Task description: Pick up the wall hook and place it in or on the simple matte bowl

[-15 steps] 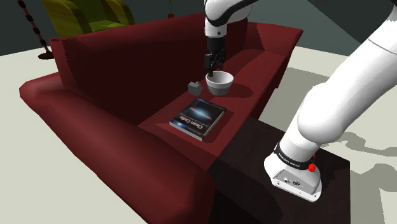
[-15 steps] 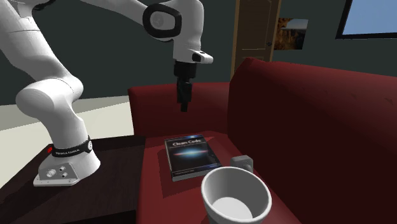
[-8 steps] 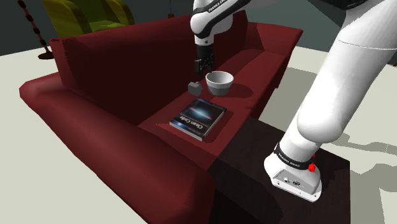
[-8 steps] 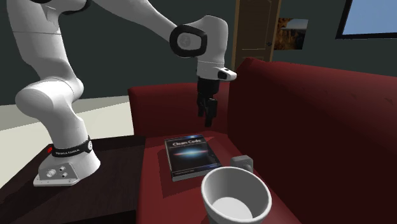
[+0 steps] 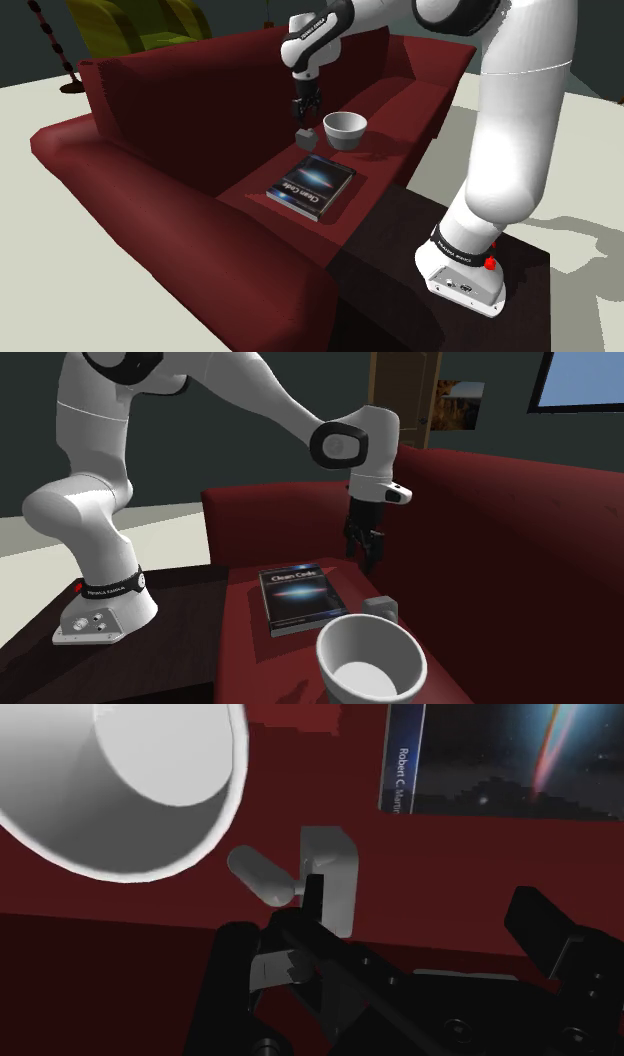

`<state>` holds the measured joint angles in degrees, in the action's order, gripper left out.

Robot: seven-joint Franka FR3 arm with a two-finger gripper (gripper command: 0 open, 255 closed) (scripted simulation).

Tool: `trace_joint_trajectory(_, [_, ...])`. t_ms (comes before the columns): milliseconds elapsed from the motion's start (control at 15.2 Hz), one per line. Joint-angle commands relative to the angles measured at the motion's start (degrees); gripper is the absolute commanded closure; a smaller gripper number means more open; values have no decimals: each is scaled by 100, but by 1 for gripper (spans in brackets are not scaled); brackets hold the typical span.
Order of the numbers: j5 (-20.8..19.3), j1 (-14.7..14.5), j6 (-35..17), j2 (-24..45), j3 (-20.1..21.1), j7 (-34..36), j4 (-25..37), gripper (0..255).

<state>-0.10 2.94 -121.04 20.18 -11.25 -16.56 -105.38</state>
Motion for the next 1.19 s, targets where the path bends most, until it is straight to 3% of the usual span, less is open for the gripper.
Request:
trace_joint_trajectory(0, [55,61,-18,419,11,-67,438,0])
trace_joint_trajectory(396, [190,272,131,1726,70,-207,1989,0])
trace_joint_trajectory(1122, [227,312,-301,2001,97,-228,1832,0])
